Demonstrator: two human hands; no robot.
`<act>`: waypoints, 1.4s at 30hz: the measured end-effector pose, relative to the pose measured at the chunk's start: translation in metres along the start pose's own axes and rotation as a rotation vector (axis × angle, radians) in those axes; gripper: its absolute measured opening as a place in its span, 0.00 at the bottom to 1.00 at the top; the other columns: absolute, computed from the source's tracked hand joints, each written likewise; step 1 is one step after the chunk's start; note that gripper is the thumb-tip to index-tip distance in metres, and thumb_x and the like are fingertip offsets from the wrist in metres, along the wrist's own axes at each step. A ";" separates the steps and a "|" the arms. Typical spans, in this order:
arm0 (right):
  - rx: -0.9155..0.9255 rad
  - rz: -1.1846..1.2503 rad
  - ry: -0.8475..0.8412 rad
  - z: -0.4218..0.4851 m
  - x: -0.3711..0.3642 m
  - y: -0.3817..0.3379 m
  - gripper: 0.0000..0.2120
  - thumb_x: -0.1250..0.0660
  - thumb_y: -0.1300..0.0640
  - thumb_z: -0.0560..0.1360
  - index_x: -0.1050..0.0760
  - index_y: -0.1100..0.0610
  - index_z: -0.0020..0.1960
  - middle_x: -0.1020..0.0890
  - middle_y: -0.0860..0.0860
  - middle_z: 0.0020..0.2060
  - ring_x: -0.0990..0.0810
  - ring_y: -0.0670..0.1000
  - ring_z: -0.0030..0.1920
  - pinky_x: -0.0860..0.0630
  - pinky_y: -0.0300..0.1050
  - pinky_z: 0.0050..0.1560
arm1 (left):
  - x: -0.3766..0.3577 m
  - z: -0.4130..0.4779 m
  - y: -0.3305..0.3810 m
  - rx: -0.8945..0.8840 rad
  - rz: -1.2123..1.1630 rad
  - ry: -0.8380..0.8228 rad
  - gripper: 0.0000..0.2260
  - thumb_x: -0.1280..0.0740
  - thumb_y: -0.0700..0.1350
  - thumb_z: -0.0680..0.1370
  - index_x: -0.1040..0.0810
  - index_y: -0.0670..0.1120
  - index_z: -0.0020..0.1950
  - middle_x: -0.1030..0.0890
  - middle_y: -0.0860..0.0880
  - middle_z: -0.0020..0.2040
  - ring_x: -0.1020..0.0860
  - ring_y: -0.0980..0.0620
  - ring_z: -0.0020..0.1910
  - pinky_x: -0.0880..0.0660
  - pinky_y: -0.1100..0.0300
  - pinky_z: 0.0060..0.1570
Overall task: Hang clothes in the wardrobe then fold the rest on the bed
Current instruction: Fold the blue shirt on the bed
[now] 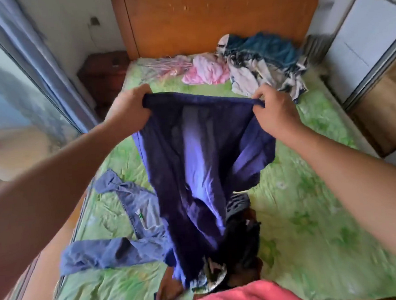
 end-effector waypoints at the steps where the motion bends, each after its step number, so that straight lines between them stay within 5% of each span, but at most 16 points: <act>1: -0.021 0.006 0.049 0.003 0.014 0.000 0.06 0.34 0.56 0.74 0.23 0.53 0.51 0.17 0.58 0.44 0.20 0.64 0.47 0.26 0.53 0.43 | 0.011 0.003 0.007 -0.008 -0.026 0.038 0.08 0.36 0.36 0.70 0.26 0.46 0.46 0.22 0.38 0.40 0.24 0.35 0.41 0.28 0.47 0.39; 5: -0.150 -0.091 0.043 0.001 0.048 0.013 0.14 0.35 0.44 0.77 0.23 0.55 0.47 0.17 0.58 0.45 0.19 0.64 0.49 0.26 0.53 0.44 | 0.031 0.008 0.034 -0.060 -0.103 0.028 0.17 0.44 0.43 0.64 0.25 0.41 0.48 0.21 0.38 0.42 0.24 0.39 0.42 0.28 0.47 0.42; 8: -0.300 -0.063 -0.050 -0.010 0.058 0.020 0.22 0.38 0.40 0.79 0.20 0.59 0.51 0.17 0.63 0.49 0.19 0.65 0.52 0.26 0.53 0.48 | 0.024 0.004 0.052 0.001 -0.259 -0.124 0.12 0.34 0.46 0.67 0.22 0.44 0.48 0.22 0.42 0.39 0.26 0.47 0.40 0.29 0.52 0.42; 13: -0.502 0.380 -0.080 -0.026 0.069 0.014 0.09 0.34 0.51 0.74 0.23 0.56 0.44 0.23 0.54 0.38 0.26 0.55 0.40 0.32 0.48 0.42 | -0.005 -0.009 0.073 0.156 -0.569 -0.473 0.13 0.22 0.50 0.69 0.17 0.46 0.50 0.17 0.34 0.49 0.19 0.42 0.42 0.22 0.41 0.46; 17: -0.568 0.551 -0.057 -0.037 0.083 0.021 0.09 0.35 0.56 0.77 0.24 0.59 0.54 0.19 0.59 0.50 0.20 0.58 0.50 0.27 0.50 0.48 | -0.029 -0.012 0.094 0.199 -0.679 -0.431 0.04 0.28 0.49 0.77 0.18 0.49 0.48 0.17 0.41 0.43 0.20 0.45 0.38 0.26 0.50 0.37; 19: -0.549 0.520 -0.010 -0.040 0.093 0.026 0.03 0.35 0.57 0.78 0.27 0.56 0.45 0.21 0.55 0.43 0.23 0.54 0.42 0.30 0.46 0.42 | -0.037 -0.015 0.109 0.181 -0.702 -0.403 0.08 0.29 0.48 0.78 0.20 0.45 0.52 0.19 0.40 0.43 0.21 0.45 0.38 0.26 0.52 0.35; 21: -0.527 0.470 0.035 -0.043 0.105 0.031 0.11 0.35 0.57 0.78 0.34 0.52 0.38 0.29 0.50 0.35 0.32 0.50 0.35 0.38 0.45 0.34 | -0.041 -0.018 0.129 0.175 -0.720 -0.371 0.09 0.29 0.47 0.78 0.21 0.42 0.54 0.18 0.36 0.45 0.21 0.42 0.41 0.26 0.48 0.39; 26: -0.542 0.665 0.014 -0.053 0.132 0.043 0.07 0.36 0.64 0.77 0.29 0.53 0.46 0.25 0.56 0.42 0.27 0.52 0.44 0.31 0.48 0.43 | -0.052 -0.032 0.202 0.117 -0.753 -0.343 0.04 0.29 0.44 0.78 0.22 0.49 0.44 0.19 0.40 0.43 0.21 0.45 0.39 0.25 0.50 0.39; 30: -0.551 0.881 -0.115 -0.073 0.160 0.059 0.15 0.39 0.67 0.76 0.24 0.48 0.52 0.25 0.53 0.43 0.26 0.51 0.35 0.28 0.40 0.33 | -0.069 -0.054 0.271 0.017 -0.765 -0.373 0.02 0.31 0.39 0.79 0.22 0.45 0.50 0.17 0.39 0.47 0.18 0.44 0.42 0.22 0.52 0.42; 32: -0.522 0.960 -0.205 -0.087 0.179 0.073 0.14 0.41 0.67 0.78 0.24 0.50 0.49 0.24 0.53 0.40 0.25 0.50 0.30 0.25 0.39 0.30 | -0.080 -0.067 0.308 0.010 -0.787 -0.405 0.08 0.33 0.36 0.80 0.23 0.43 0.59 0.18 0.37 0.54 0.19 0.41 0.50 0.23 0.49 0.51; 35: -0.504 1.034 -0.242 -0.107 0.212 0.104 0.12 0.41 0.66 0.79 0.26 0.51 0.45 0.23 0.53 0.36 0.23 0.50 0.27 0.23 0.40 0.30 | -0.096 -0.085 0.369 0.002 -0.808 -0.414 0.11 0.36 0.35 0.81 0.26 0.45 0.62 0.19 0.37 0.56 0.22 0.45 0.48 0.25 0.49 0.49; 38: -0.545 1.110 -0.234 -0.128 0.247 0.146 0.09 0.40 0.64 0.79 0.26 0.52 0.45 0.20 0.50 0.30 0.20 0.50 0.27 0.21 0.43 0.29 | -0.112 -0.106 0.425 0.027 -0.964 -0.495 0.09 0.35 0.51 0.81 0.26 0.50 0.60 0.18 0.50 0.50 0.20 0.53 0.45 0.24 0.58 0.45; 40: -0.562 1.151 -0.254 -0.143 0.268 0.175 0.09 0.41 0.65 0.77 0.26 0.54 0.46 0.18 0.50 0.29 0.18 0.51 0.28 0.20 0.44 0.31 | -0.125 -0.121 0.457 -0.047 -0.957 -0.537 0.22 0.29 0.58 0.74 0.28 0.51 0.64 0.18 0.55 0.53 0.19 0.58 0.51 0.22 0.61 0.49; 42: -0.577 1.151 -0.245 -0.154 0.286 0.202 0.13 0.45 0.69 0.75 0.26 0.54 0.49 0.19 0.53 0.34 0.17 0.53 0.30 0.19 0.46 0.34 | -0.141 -0.131 0.484 -0.200 -0.720 -0.477 0.35 0.21 0.51 0.71 0.34 0.48 0.73 0.22 0.51 0.63 0.21 0.54 0.60 0.25 0.60 0.57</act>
Point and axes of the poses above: each hand's wrist, its own z-axis towards the middle knuckle, its own x-axis out of the back of the hand, y = z × x, the point moved 2 cm from there along z, towards the middle knuckle
